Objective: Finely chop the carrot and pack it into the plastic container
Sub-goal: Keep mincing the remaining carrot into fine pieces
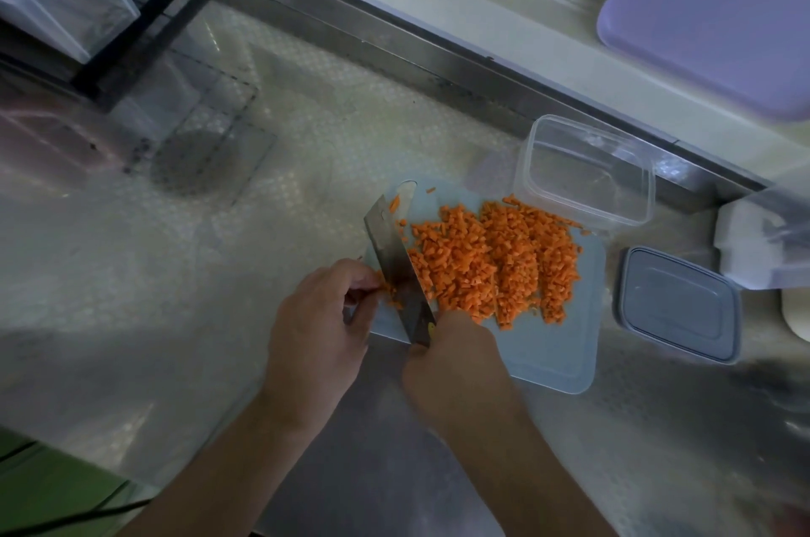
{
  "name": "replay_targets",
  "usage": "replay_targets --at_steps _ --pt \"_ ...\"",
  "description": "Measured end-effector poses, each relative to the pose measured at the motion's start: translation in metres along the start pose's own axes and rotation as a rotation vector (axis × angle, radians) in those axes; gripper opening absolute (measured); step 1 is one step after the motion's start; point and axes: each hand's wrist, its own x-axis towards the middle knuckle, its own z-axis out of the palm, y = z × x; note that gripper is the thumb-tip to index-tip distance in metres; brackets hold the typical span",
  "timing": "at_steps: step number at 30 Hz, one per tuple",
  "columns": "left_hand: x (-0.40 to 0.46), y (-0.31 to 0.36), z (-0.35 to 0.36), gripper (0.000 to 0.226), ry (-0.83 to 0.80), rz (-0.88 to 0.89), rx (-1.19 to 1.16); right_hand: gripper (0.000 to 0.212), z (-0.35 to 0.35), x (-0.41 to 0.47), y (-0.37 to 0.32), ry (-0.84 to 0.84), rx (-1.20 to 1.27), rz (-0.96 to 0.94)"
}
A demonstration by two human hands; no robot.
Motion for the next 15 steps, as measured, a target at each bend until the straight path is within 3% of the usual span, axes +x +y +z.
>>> replay_targets --at_steps 5,10,15 --pt "0.0018 0.0018 0.0012 0.016 -0.007 -0.019 -0.010 0.029 0.0008 0.0014 0.0000 -0.018 -0.003 0.021" --pt "0.0028 0.0031 0.0003 0.019 -0.019 -0.016 -0.018 0.012 -0.0025 0.0001 0.0038 0.080 0.084 -0.041" --pt "0.0012 0.0023 0.0011 0.017 -0.007 -0.015 -0.017 0.027 -0.0010 -0.0014 0.0033 0.053 0.051 -0.040"
